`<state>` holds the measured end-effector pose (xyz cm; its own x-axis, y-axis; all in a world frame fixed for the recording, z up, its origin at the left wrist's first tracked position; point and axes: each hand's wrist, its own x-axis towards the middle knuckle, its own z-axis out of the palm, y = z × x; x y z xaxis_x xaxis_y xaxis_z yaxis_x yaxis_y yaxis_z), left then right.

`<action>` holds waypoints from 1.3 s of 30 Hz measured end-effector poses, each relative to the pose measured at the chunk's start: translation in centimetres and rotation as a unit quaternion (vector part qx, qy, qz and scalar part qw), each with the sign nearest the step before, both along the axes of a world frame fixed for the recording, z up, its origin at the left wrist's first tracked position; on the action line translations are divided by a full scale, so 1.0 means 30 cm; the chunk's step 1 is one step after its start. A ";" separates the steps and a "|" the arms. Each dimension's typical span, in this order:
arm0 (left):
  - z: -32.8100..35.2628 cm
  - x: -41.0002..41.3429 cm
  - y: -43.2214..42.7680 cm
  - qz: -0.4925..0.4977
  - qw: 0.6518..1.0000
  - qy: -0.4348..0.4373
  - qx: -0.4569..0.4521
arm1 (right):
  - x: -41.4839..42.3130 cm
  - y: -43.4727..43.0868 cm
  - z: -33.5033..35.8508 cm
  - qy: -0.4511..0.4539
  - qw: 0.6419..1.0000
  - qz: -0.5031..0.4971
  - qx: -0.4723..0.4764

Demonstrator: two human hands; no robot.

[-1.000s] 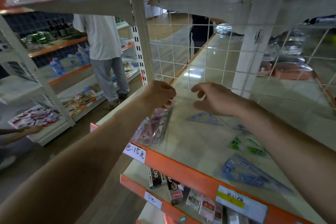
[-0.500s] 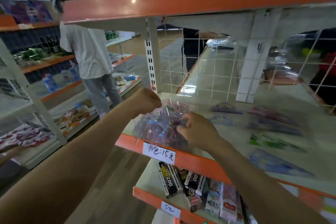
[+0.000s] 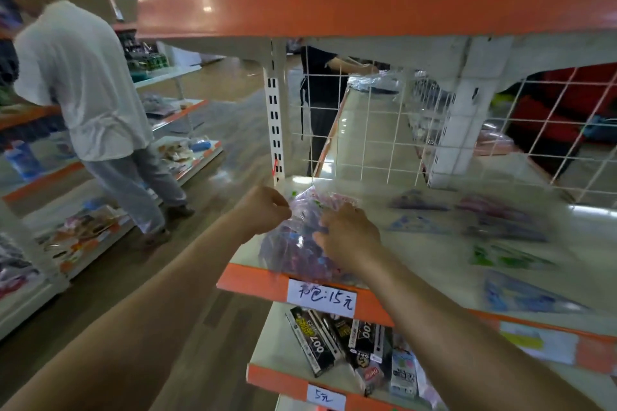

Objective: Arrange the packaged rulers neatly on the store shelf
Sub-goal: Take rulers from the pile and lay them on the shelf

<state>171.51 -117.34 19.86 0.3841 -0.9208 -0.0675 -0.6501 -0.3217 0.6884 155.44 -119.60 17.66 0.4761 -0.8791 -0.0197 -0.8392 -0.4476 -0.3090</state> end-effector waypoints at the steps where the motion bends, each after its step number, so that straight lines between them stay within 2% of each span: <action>1: -0.008 0.006 -0.001 0.004 1.000 0.004 -0.001 | 0.003 -0.001 0.006 -0.003 1.000 -0.001 0.007; 7: -0.013 0.034 -0.007 0.024 1.000 0.012 -0.002 | 0.011 -0.010 0.016 -0.023 0.999 -0.030 0.017; 13: -0.007 0.035 -0.023 0.024 1.000 -0.006 0.003 | -0.013 0.007 0.040 -0.023 0.999 -0.002 0.034; 20: -0.011 0.053 0.016 -0.018 0.988 -0.103 0.113 | -0.039 0.023 0.042 0.004 1.000 0.013 0.023; 23: -0.001 0.030 0.035 -0.047 0.980 -0.090 0.172 | -0.027 0.040 0.039 0.027 0.999 0.030 0.022; 26: 0.000 0.013 0.040 -0.055 0.977 -0.080 0.190 | -0.032 0.049 0.041 0.004 0.999 0.041 0.028; 31: -0.003 0.043 0.039 -0.010 0.991 0.046 0.123 | -0.047 0.047 0.042 0.002 0.998 0.028 0.048; 37: 0.041 0.107 0.066 0.029 0.978 0.188 0.088 | -0.056 0.042 0.036 0.013 0.998 0.026 0.054; 39: 0.065 0.120 0.077 0.031 0.972 0.223 0.068 | -0.051 0.049 0.034 0.033 0.999 0.024 0.019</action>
<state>175.12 -115.04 21.82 0.3425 -0.8680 -0.3595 -0.2728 -0.4581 0.8460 153.92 -118.13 18.69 0.5138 -0.8536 -0.0858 -0.8363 -0.4760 -0.2721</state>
